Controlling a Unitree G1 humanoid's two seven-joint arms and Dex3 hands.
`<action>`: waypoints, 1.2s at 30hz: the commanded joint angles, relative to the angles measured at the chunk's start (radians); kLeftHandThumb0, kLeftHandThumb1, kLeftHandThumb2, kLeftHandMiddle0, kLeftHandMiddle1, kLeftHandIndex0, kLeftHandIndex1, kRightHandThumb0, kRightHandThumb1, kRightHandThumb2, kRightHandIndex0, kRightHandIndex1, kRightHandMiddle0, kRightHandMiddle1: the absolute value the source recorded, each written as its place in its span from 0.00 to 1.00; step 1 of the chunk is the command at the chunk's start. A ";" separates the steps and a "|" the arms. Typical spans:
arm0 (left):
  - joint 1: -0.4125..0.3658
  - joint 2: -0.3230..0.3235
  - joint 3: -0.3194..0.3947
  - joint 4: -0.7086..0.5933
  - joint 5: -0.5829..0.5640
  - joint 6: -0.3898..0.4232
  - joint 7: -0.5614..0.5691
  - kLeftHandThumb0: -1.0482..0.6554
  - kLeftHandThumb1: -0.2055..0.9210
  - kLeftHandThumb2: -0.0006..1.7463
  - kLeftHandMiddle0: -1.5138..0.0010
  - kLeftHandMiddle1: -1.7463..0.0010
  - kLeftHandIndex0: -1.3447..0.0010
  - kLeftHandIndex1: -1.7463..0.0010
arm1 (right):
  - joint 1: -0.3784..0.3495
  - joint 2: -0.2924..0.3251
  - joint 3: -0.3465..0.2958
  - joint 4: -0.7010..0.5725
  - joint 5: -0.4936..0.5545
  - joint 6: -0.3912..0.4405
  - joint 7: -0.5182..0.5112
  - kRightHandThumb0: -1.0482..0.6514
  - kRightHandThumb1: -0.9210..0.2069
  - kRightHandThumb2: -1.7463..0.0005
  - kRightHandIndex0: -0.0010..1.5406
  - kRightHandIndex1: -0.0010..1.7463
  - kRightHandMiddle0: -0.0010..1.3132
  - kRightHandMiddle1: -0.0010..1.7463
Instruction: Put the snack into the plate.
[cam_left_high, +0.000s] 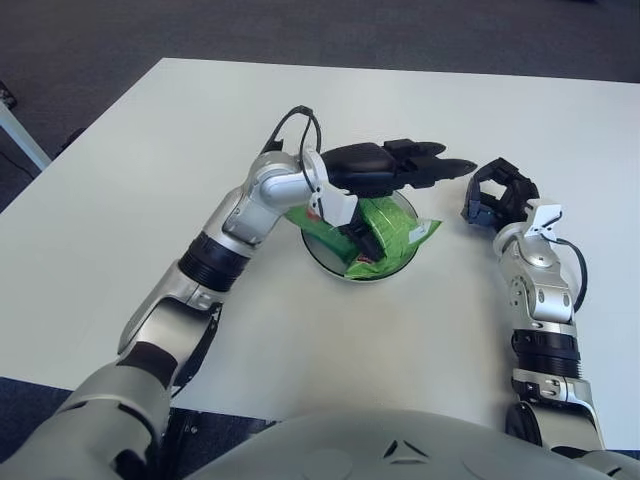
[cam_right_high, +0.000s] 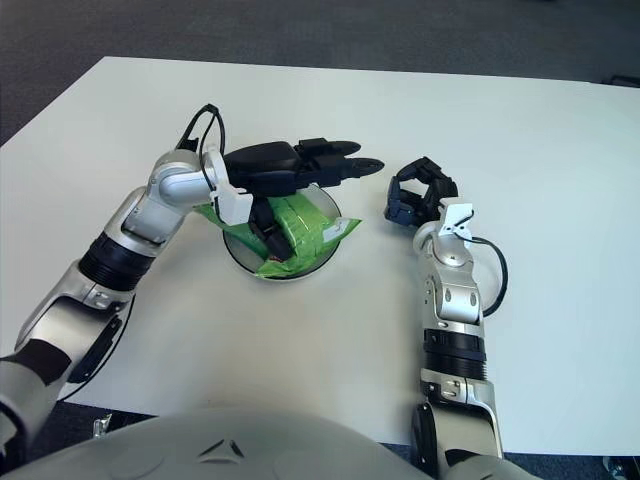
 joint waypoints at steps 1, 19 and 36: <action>0.025 0.006 0.030 -0.003 -0.036 -0.001 0.015 0.06 0.79 0.23 1.00 1.00 1.00 1.00 | 0.051 0.014 0.008 0.036 -0.009 0.017 0.004 0.32 0.57 0.22 0.80 1.00 0.49 1.00; 0.092 0.082 0.142 -0.016 -0.036 -0.114 0.124 0.03 0.90 0.16 1.00 1.00 1.00 1.00 | 0.035 0.009 0.008 0.065 -0.013 0.020 -0.001 0.33 0.56 0.23 0.81 1.00 0.48 1.00; 0.134 0.128 0.287 0.082 0.043 -0.051 0.332 0.07 1.00 0.20 0.93 0.97 1.00 0.87 | 0.023 0.006 0.006 0.105 -0.011 -0.010 0.010 0.33 0.57 0.22 0.82 1.00 0.49 1.00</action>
